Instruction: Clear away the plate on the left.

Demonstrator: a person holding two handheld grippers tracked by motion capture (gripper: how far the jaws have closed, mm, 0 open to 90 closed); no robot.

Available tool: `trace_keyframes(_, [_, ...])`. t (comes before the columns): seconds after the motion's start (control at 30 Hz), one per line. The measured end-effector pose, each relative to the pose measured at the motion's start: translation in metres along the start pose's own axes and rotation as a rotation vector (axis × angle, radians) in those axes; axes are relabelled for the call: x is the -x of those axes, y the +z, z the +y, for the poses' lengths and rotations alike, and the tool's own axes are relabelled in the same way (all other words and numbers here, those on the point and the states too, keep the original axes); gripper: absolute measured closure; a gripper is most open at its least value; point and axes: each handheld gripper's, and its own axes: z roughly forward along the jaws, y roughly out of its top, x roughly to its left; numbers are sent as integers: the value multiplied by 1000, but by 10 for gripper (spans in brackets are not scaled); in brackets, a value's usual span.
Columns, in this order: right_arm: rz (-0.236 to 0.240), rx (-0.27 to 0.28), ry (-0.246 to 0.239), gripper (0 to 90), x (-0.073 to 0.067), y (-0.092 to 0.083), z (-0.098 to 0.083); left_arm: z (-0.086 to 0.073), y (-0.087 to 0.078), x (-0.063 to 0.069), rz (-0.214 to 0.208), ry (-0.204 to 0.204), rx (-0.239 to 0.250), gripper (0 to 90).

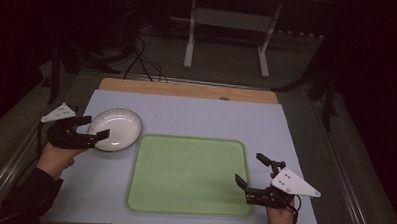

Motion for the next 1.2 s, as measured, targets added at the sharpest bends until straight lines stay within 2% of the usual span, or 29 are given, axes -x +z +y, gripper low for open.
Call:
trace_keyframes(0.1, [2, -1, -3, 103, 0, 0, 0, -4, 3, -7, 17, -27, -2, 86])
trace_keyframes(0.13, [4, -2, -3, 103, 0, 0, 0, -5, 4, -8, 28, -25, -5, 88])
trace_keyframes(0.17, [5, -2, -3, 103, 0, 0, 0, -8, 6, -12, 26, -42, -10, 89])
trace_keyframes(0.2, [5, -2, -3, 103, 0, 0, 0, -8, 6, -12, 26, -42, -10, 91])
trace_keyframes(0.23, [4, -1, -3, 102, 0, 0, 0, -9, 7, -15, 44, -53, -15, 91])
trace_keyframes(0.27, [4, -1, -4, 103, 0, 0, 0, -11, 9, -17, 40, -61, -22, 107])
trace_keyframes(0.33, [5, -2, -4, 103, -1, 0, 0, -14, 12, -21, 62, -76, -34, 117])
trace_keyframes(0.47, [4, -4, -7, 103, -1, 0, 0, -18, 16, -28, 81, -108, -64, 146])
trace_keyframes(0.6, [6, -4, -8, 103, -1, 0, 0, -21, 20, -34, 144, -140, -85, 183])
trace_keyframes(0.63, [6, -4, -8, 103, -1, 0, 0, -22, 20, -36, 140, -149, -88, 197])
trace_keyframes(0.77, [4, -3, -8, 103, -1, 0, 0, -26, 24, -45, 166, -192, -118, 210])
trace_keyframes(0.97, [7, -8, -9, 103, -1, 0, 0, -34, 31, -57, 208, -281, -181, 243])
trace_keyframes(1.03, [6, -8, -13, 103, -1, 0, 0, -36, 31, -61, 200, -312, -180, 252])
trace_keyframes(1.2, [8, -12, -13, 103, -2, 1, 0, -43, 37, -71, 179, -379, -228, 310])
